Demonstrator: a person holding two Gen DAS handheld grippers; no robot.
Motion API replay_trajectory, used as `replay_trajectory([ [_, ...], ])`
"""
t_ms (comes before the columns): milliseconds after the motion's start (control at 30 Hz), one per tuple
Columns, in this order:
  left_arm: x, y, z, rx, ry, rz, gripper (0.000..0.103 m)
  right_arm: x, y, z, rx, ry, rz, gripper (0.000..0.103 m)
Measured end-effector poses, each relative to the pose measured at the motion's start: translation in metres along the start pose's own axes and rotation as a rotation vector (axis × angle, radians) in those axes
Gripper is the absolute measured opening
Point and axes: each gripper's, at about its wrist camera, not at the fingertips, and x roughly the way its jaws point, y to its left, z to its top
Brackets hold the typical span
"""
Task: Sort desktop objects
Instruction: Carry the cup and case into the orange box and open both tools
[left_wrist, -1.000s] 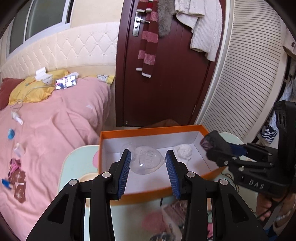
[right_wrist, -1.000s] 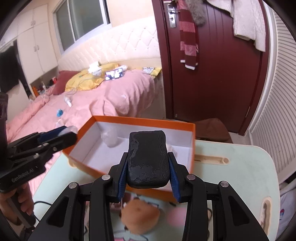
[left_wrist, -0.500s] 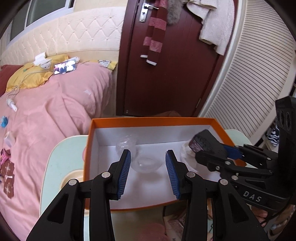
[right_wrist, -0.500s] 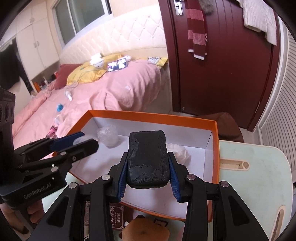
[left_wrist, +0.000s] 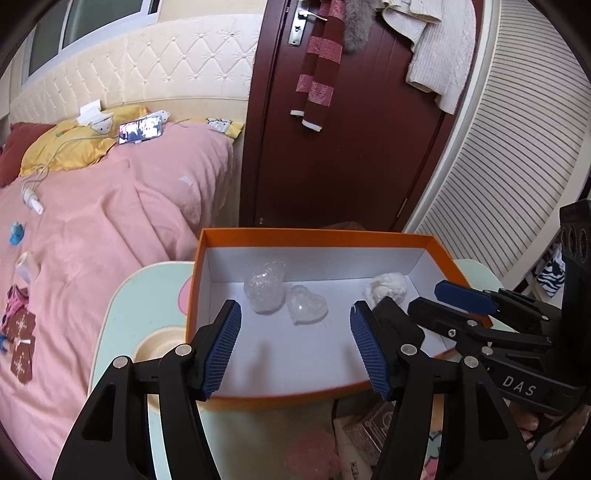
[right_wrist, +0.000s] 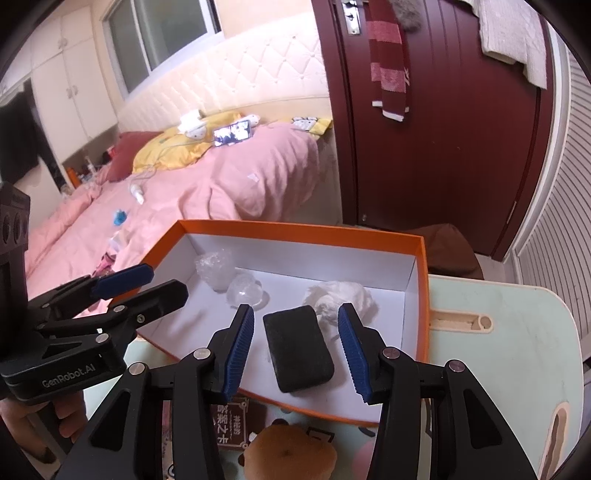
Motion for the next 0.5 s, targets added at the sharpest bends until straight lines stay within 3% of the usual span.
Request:
replay_trajectory([
  [133,-0.022,0.001,-0.006,-0.012,-0.002,-0.008,0.063,-0.016,0.002,-0.003,0.000,-0.012,0.000,0.049],
  [267,-0.045,0.000,-0.019,0.000,0.006,0.024,0.063,-0.041,0.008,-0.016,-0.008,-0.041,-0.031,0.059],
  [500,-0.077,-0.004,-0.067,-0.009,0.049,0.028,0.067,-0.070,0.018,-0.060,-0.015,-0.010,-0.064,0.062],
])
